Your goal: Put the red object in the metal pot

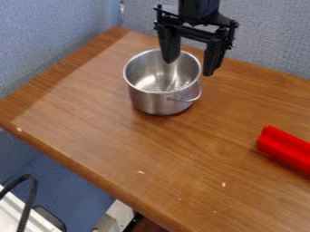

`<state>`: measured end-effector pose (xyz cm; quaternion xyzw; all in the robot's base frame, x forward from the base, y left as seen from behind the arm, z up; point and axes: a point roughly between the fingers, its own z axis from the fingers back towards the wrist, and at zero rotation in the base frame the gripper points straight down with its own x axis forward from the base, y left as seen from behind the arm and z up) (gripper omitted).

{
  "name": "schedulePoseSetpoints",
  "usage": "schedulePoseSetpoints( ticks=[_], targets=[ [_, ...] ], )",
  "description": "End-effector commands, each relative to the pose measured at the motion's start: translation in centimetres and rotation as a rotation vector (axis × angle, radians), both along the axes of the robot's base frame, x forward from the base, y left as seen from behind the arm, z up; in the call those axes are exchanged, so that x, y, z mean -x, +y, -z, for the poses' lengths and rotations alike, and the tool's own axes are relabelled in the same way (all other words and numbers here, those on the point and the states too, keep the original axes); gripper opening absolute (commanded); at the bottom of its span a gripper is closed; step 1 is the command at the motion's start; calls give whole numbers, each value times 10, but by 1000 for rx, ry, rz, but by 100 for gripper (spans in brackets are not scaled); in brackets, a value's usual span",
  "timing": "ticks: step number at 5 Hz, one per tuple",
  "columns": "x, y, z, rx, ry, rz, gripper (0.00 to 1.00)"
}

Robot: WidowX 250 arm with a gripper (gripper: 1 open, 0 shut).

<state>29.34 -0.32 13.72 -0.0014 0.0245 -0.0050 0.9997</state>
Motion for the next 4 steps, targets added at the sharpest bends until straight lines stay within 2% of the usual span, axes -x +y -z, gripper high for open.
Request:
schedulePoseSetpoints(
  ticks=[1, 2, 3, 4],
  targets=[
    [1, -1, 6, 3, 17, -3, 100],
    [-4, -27, 10, 12, 23, -2, 100],
    [-3, -53, 12, 15, -1, 23, 100],
    [-5, -77, 14, 8, -13, 22, 100]
  ],
)
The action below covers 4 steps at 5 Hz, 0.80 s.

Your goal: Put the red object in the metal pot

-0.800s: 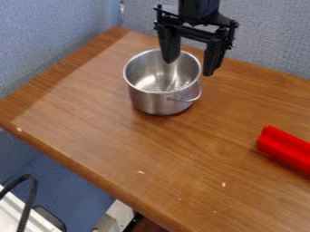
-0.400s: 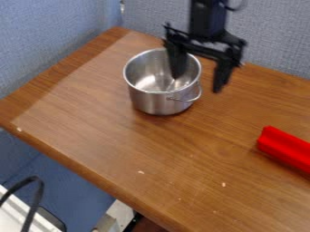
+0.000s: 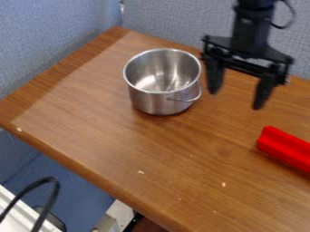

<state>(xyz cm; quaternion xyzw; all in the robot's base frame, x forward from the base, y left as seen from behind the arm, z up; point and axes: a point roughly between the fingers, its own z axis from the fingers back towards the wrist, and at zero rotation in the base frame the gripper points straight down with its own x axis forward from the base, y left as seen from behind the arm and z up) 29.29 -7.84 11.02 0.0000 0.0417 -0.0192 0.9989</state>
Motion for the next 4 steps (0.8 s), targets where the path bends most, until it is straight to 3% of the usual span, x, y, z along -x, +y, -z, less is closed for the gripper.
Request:
schedulePoseSetpoints(
  ticks=[1, 3, 4],
  targets=[
    [-6, -22, -11, 3, -72, -44, 100],
    [-5, -54, -4, 14, -108, -215, 100],
    [-8, -62, 10, 18, -81, -314, 100]
  ],
)
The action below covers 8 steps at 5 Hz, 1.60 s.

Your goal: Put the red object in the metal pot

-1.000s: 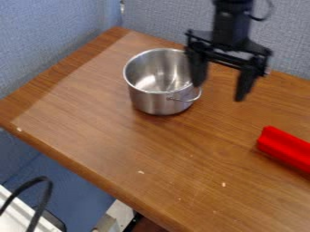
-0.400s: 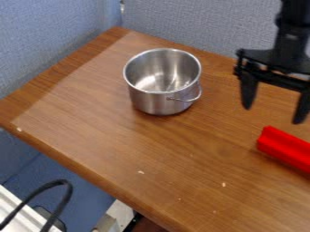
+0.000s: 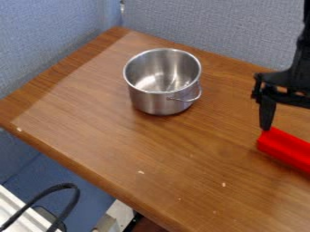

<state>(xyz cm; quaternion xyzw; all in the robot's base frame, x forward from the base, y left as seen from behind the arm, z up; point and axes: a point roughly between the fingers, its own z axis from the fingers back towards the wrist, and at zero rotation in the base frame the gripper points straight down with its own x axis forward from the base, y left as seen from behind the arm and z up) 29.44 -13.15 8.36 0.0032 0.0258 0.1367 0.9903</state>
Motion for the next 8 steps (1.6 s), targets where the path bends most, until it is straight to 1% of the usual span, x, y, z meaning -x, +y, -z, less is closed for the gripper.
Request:
schedulePoseSetpoints(
  ticks=[1, 2, 3, 4, 5, 6, 8],
  targets=[
    [-9, -14, -3, 22, -56, -105, 100],
    [-10, -19, 10, 21, -61, -130, 100],
    [-12, -23, 21, 26, -45, -190, 100],
    [-16, -24, 27, 27, -61, -251, 100],
    [-20, -28, 35, 44, -81, -289, 100],
    [-22, -29, 40, 56, -85, -298, 100],
    [-32, -29, 48, 61, -93, -351, 100]
  ],
)
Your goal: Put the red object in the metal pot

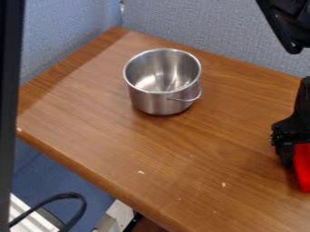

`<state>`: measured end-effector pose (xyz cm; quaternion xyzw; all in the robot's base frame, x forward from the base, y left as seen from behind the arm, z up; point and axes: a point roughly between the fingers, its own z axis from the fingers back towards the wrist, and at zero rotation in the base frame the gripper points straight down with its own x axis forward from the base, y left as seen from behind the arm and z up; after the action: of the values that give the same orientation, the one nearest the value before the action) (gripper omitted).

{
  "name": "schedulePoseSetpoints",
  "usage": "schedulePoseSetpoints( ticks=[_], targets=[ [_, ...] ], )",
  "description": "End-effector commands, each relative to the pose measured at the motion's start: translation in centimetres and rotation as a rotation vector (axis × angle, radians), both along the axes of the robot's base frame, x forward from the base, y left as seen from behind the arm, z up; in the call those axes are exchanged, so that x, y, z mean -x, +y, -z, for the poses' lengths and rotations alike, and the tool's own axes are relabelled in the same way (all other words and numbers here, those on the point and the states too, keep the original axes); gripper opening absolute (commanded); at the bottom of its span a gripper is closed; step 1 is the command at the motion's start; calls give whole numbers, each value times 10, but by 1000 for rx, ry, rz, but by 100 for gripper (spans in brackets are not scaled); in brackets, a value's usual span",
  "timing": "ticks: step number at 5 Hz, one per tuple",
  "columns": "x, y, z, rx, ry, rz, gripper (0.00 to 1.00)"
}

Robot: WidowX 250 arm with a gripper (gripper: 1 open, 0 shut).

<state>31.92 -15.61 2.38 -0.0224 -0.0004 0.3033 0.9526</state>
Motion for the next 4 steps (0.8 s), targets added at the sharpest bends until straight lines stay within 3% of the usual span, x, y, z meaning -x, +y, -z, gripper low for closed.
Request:
schedulePoseSetpoints(
  ticks=[1, 4],
  targets=[
    [-7, -4, -11, 26, -38, -25, 0],
    [-12, 5, -15, 22, -77, -16, 0]
  ],
)
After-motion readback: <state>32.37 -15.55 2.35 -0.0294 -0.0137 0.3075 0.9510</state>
